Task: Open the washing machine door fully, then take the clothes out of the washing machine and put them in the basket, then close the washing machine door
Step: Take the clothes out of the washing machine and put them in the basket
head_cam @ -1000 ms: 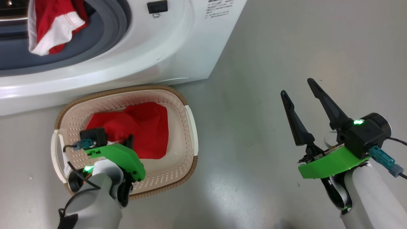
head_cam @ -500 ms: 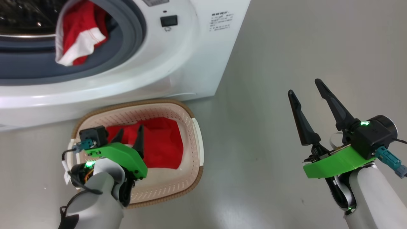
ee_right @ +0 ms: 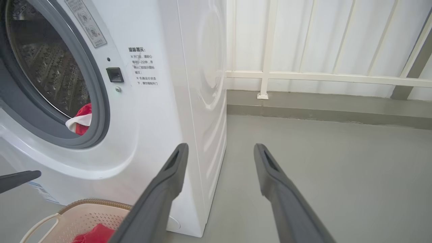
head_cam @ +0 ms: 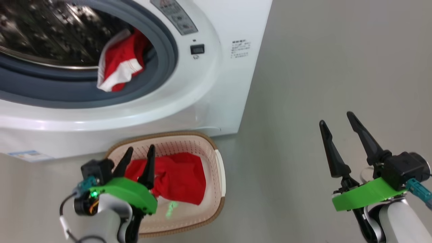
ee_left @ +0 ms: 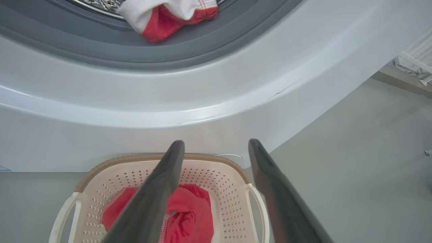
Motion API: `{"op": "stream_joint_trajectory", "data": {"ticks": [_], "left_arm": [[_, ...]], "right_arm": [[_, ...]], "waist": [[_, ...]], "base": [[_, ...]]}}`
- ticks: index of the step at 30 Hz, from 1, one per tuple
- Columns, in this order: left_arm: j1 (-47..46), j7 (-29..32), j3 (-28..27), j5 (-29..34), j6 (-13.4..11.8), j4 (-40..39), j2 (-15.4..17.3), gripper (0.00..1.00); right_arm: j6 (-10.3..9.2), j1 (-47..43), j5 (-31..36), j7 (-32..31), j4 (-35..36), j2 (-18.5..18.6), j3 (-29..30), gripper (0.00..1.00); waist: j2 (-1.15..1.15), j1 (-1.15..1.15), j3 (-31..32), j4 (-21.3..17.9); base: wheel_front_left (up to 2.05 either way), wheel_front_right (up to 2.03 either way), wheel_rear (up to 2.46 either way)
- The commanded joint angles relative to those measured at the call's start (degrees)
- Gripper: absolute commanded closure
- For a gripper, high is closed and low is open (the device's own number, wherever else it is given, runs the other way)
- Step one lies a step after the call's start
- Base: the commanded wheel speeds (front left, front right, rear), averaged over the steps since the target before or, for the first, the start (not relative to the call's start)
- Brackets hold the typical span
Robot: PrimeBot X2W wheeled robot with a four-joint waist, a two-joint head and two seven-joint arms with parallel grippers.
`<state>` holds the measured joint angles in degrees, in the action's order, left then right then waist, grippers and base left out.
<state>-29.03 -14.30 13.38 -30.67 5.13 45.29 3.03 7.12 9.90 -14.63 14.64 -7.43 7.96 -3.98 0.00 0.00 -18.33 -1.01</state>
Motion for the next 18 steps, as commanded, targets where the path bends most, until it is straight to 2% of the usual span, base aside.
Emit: {"op": "stream_joint_trajectory", "data": {"ticks": [1, 7, 18], "left_arm": [[2.8, -0.7, -2.7, 1.9, -0.1, -3.1, 1.9, 0.0], [9.4, -0.7, -7.2, 5.8, -0.3, -12.9, 2.1, 0.0], [17.9, -0.7, -13.3, 10.7, -0.4, -23.7, 2.1, 0.0]], "right_arm": [[0.36, -1.4, 0.0, 0.4, 1.4, -0.3, -0.2, 0.0], [0.36, -4.0, 0.6, 0.4, 1.8, -0.8, 1.1, 0.0], [0.36, -8.4, 2.2, 0.4, 3.5, -1.8, 3.7, 0.0]], "waist": [[0.0, 0.0, 4.3, 1.0], [0.0, 0.0, 8.3, 1.2], [0.0, 0.0, 13.8, 1.6]], "base": [[0.0, 0.0, 0.0], [0.0, 0.0, 0.0], [0.0, 0.0, 0.0]]}}
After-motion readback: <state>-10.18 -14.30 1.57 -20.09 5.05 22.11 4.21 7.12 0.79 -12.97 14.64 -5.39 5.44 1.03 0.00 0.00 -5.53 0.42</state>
